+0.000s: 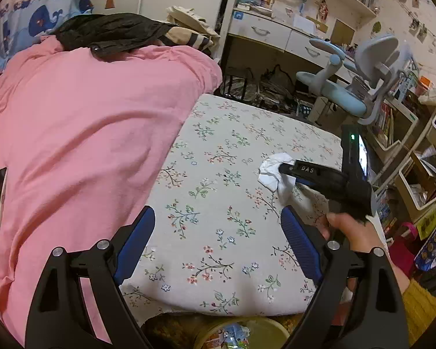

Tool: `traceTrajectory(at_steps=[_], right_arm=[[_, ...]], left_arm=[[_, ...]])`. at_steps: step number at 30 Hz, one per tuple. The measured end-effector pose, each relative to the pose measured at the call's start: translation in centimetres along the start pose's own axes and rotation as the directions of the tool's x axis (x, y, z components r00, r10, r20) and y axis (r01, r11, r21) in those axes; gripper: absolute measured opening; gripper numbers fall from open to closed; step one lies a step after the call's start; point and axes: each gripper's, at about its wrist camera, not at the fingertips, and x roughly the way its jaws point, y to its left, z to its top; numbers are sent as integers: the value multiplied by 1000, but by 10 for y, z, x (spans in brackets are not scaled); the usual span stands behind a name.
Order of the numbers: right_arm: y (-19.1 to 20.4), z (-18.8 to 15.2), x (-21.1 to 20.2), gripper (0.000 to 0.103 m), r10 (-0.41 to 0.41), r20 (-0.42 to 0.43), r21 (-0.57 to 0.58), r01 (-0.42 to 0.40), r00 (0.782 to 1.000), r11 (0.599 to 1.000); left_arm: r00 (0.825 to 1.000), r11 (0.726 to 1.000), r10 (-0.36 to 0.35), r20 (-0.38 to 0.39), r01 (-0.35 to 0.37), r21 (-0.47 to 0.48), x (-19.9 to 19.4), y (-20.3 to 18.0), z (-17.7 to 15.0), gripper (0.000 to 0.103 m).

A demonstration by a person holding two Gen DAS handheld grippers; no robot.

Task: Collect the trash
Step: 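Grasp the white tissue with the right tool, then grasp the orange snack stick with the left tool while the right holds the tissue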

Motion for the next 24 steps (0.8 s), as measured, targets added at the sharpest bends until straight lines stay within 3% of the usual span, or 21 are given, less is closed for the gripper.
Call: traceTrajectory(at_steps=[2, 8, 16, 20, 24], right_arm=[[4, 7, -5, 1, 27, 23, -7, -27, 999, 1000], [27, 28, -64, 1, 133, 126, -99, -121, 983, 988], [22, 6, -132, 1, 209, 176, -153, -183, 962, 971], [5, -12, -133, 1, 153, 130, -165, -131, 980, 978], [-11, -19, -121, 1, 36, 107, -182, -16, 994, 983]], left_arm=[[1000, 1000, -1, -3, 1, -18, 1, 4, 1, 85], [1000, 999, 2, -6, -3, -45, 1, 10, 1, 85], [1000, 999, 3, -17, -4, -52, 0, 10, -2, 85], [999, 999, -13, -31, 12, -46, 7, 5, -1, 85], [998, 996, -44, -48, 47, 77, 24, -24, 8, 85]])
